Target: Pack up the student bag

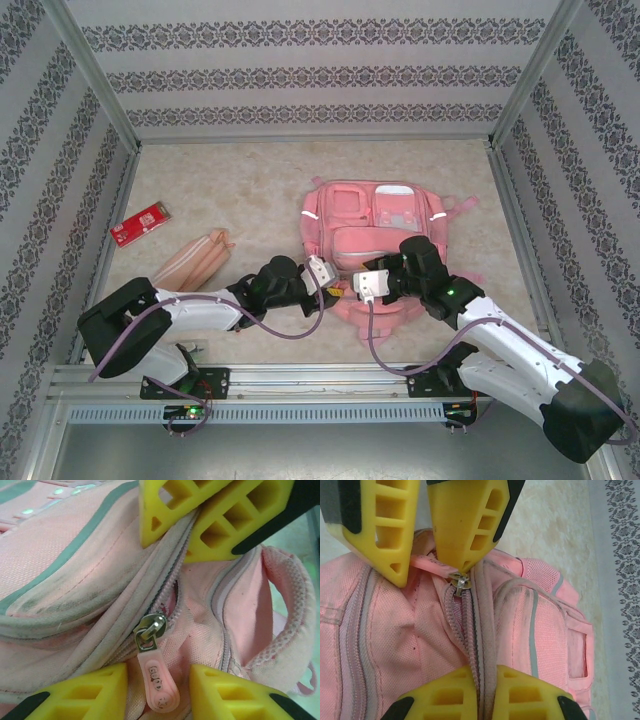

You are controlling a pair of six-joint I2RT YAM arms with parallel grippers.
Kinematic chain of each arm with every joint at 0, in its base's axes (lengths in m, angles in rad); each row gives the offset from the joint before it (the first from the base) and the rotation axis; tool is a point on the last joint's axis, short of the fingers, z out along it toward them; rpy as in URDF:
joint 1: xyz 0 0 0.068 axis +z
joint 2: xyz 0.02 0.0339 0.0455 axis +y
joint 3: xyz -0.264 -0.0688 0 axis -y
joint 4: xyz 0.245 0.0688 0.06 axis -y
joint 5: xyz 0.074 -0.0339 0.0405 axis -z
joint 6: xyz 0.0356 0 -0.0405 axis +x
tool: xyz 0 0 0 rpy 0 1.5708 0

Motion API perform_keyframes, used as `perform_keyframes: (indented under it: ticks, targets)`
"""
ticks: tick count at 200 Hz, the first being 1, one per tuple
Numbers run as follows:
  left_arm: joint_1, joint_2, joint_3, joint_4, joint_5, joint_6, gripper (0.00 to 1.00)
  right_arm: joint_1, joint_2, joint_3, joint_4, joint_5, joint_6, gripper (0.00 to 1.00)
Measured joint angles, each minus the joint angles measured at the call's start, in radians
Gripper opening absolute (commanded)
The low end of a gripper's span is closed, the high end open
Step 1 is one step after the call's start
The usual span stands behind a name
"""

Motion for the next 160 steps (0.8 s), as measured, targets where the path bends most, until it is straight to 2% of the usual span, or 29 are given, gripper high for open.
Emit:
perform_keyframes:
  ticks: [24, 35, 52, 93, 160]
  targets:
    - [0.000, 0.001, 0.000, 0.010, -0.032, 0.007, 0.23, 0.000, 0.000, 0.000, 0.007, 0.000, 0.000, 0.00]
    - [0.000, 0.001, 0.000, 0.011, -0.035, 0.004, 0.10, 0.000, 0.000, 0.000, 0.007, 0.000, 0.000, 0.00]
    - [0.000, 0.001, 0.001, 0.012, -0.035, 0.015, 0.00, 0.000, 0.002, 0.000, 0.006, 0.000, 0.000, 0.00]
    - [0.000, -0.025, 0.002, -0.014, -0.038, 0.015, 0.00, 0.000, 0.002, 0.000, 0.003, 0.003, -0.005, 0.00]
    - [0.040, -0.158, 0.040, -0.233, -0.034, 0.024, 0.00, -0.007, -0.008, 0.000, 0.007, 0.000, -0.008, 0.00]
